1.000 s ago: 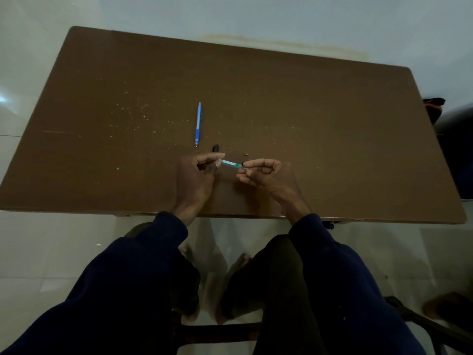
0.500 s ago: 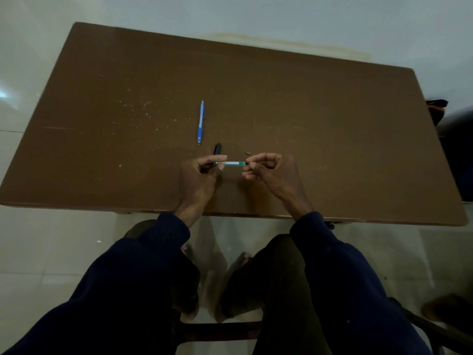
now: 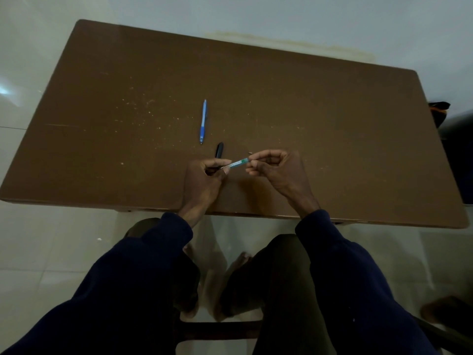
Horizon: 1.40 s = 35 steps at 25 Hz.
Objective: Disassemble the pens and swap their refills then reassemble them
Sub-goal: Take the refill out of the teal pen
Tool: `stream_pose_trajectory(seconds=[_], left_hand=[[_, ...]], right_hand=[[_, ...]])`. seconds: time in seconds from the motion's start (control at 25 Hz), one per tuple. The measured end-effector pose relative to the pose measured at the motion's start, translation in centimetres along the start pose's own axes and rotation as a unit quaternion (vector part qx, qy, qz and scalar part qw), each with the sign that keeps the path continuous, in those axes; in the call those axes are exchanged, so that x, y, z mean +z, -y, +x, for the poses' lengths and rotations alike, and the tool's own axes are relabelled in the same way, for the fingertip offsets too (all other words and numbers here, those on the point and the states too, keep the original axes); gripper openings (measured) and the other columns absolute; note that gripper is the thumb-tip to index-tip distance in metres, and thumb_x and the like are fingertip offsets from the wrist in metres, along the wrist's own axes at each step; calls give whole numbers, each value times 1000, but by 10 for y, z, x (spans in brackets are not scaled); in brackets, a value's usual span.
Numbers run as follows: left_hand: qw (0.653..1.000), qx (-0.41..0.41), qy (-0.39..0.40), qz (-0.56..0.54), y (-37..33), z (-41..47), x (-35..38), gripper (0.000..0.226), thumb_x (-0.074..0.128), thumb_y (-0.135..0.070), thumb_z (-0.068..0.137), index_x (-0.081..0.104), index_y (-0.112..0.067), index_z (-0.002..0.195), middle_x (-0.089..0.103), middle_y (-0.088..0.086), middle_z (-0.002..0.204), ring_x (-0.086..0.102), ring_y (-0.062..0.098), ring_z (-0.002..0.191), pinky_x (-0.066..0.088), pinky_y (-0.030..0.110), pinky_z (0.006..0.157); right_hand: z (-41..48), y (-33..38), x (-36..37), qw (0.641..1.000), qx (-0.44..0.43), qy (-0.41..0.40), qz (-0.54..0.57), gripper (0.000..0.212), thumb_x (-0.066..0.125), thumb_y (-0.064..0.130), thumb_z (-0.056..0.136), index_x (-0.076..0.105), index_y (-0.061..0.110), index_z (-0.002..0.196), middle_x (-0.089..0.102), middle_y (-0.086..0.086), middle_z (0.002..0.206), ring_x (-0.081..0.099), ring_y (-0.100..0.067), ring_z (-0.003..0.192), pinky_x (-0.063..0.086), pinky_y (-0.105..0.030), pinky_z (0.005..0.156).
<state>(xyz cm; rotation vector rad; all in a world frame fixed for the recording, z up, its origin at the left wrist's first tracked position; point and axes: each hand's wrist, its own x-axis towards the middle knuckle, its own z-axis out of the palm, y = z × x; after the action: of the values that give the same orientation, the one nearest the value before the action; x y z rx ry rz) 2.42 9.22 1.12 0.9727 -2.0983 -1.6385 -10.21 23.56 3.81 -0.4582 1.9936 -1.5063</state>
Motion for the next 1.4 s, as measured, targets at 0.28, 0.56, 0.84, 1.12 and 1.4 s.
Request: stream_pose_trajectory(seconds=[0.28, 0.56, 0.84, 1.12, 1.4], left_hand=[[1000, 4, 4, 6, 3, 1, 1, 21, 71, -12, 92, 75, -15, 113, 73, -6, 105, 66, 1, 97, 56, 17, 80], [1000, 0, -3, 7, 3, 0, 2, 22, 72, -11, 91, 76, -17, 112, 71, -12, 100, 64, -9, 91, 52, 7, 75], [1000, 4, -6, 6, 0, -1, 0, 22, 72, -9, 92, 76, -13, 113, 73, -5, 104, 65, -4, 93, 51, 6, 75], [1000, -2, 2, -4, -3, -3, 0, 22, 70, -11, 93, 75, -12, 114, 74, -2, 108, 65, -1, 97, 53, 11, 78], [1000, 6, 0, -14, -5, -4, 1, 22, 70, -9, 93, 75, -10, 115, 75, 0, 108, 66, 2, 97, 53, 9, 78]], right_hand=[[3, -1, -2, 1000, -11, -21, -19, 9, 68, 3, 95, 74, 2, 101, 78, -12, 90, 77, -19, 79, 62, -25, 71], [3, 3, -4, 998, -26, -14, -55, 9, 65, 2, 97, 73, 2, 100, 77, -11, 87, 76, -17, 75, 62, -24, 70], [5, 2, -4, 996, -33, -10, -79, 12, 63, 4, 99, 74, 0, 103, 77, -12, 86, 74, -16, 73, 62, -26, 70], [8, 5, -2, 990, -46, 13, -130, 16, 59, 7, 101, 74, 6, 105, 75, -7, 86, 72, -14, 73, 62, -28, 72], [7, 11, -3, 988, -54, 18, -146, 17, 59, 7, 101, 74, 8, 110, 76, -4, 87, 73, -12, 74, 61, -24, 70]])
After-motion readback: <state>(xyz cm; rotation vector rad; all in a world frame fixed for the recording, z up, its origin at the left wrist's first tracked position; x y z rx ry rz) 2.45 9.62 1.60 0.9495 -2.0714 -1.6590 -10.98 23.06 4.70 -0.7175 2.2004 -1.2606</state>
